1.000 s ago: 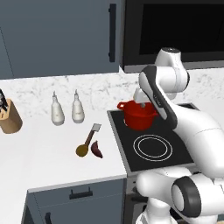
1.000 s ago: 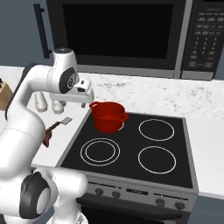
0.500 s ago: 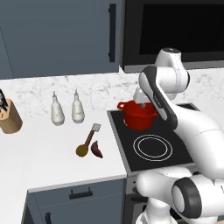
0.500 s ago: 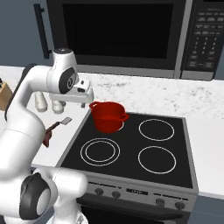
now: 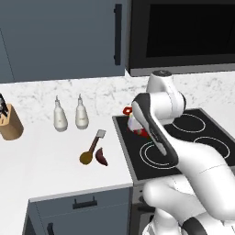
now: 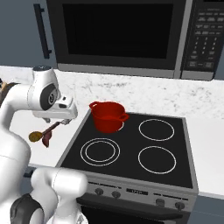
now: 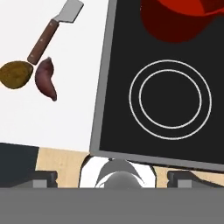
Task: Put the potato and avocado in the pot. Retrieve the spatula and lightly stir the vegetables in the pot.
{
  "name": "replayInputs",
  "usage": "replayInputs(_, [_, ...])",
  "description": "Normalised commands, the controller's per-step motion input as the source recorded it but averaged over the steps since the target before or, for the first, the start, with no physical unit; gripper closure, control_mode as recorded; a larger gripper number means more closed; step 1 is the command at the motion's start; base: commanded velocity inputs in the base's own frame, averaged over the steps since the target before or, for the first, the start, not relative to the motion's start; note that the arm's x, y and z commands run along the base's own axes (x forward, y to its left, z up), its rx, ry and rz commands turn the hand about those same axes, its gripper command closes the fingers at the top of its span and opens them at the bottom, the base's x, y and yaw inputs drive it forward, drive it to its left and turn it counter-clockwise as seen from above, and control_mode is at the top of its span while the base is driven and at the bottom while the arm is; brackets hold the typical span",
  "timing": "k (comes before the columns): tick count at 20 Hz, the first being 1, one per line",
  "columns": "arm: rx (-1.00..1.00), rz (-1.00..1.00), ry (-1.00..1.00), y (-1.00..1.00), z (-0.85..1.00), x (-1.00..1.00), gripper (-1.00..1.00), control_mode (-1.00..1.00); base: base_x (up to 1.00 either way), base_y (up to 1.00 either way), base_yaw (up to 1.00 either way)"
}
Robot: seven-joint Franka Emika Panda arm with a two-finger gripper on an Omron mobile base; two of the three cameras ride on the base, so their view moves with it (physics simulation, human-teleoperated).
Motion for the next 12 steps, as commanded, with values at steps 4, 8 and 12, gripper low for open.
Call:
replayInputs(4, [-0.1, 0.01, 0.1, 1.0, -0.76, -0.04, -1.0, -1.0, 0.0, 0.0, 0.0])
replayInputs(8, [-0.07, 0.02, 0.12, 0.46, -0.68, 0.06, -1.0, -1.0, 0.0, 0.0, 0.0])
replayInputs(12, [-0.03, 0.05, 0.04, 0.31, -0.47, 0.34, -1.0, -1.0, 0.0, 0.0, 0.0])
